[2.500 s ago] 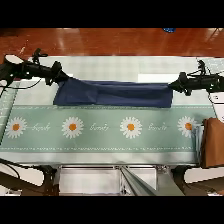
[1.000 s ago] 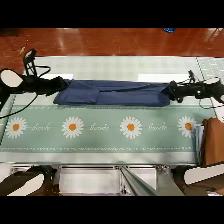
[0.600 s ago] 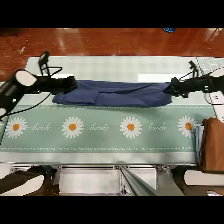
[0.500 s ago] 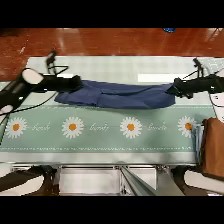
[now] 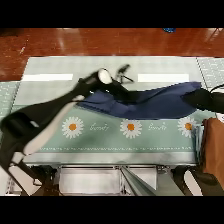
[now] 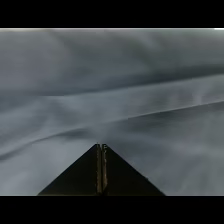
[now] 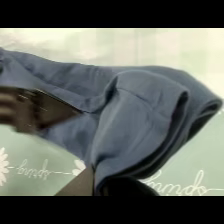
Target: Fold the shirts.
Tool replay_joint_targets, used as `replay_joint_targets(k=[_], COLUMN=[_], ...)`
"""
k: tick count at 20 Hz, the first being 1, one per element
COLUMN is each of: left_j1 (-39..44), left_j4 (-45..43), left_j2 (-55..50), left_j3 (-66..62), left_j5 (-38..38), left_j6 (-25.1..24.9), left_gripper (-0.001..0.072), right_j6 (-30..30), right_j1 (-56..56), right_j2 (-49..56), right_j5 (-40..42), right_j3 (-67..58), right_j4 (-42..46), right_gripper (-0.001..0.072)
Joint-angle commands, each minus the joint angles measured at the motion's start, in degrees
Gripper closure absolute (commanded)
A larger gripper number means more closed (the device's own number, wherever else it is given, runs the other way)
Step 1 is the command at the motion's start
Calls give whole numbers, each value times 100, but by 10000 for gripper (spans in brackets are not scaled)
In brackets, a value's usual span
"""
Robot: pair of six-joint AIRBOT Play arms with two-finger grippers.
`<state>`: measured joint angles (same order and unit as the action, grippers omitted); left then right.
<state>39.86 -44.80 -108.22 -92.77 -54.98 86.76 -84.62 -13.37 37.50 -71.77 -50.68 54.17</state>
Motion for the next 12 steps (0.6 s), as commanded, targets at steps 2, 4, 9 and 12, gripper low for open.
replay_joint_targets(k=[2,4,9,12], left_j1=[1032,1126,33,-1252], left_j4=[509,625,544,-284], left_j2=[-898,-1078,-616,306], left_j3=[-745,-942,-1220,-1215], left_j5=[-216,-505,-1110,-1720], left_j6=[356,356,378,382], left_gripper=[692,692,691,691], right_j6=[13,83,186,538], right_j1=[2,2,2,26], right_j2=[-337,-337,-278,107], right_j5=[-35,-24,-50,-48], right_j3=[46,46,44,44], right_j4=[-361,-468,-925,-1764], right_gripper=[687,687,687,687])
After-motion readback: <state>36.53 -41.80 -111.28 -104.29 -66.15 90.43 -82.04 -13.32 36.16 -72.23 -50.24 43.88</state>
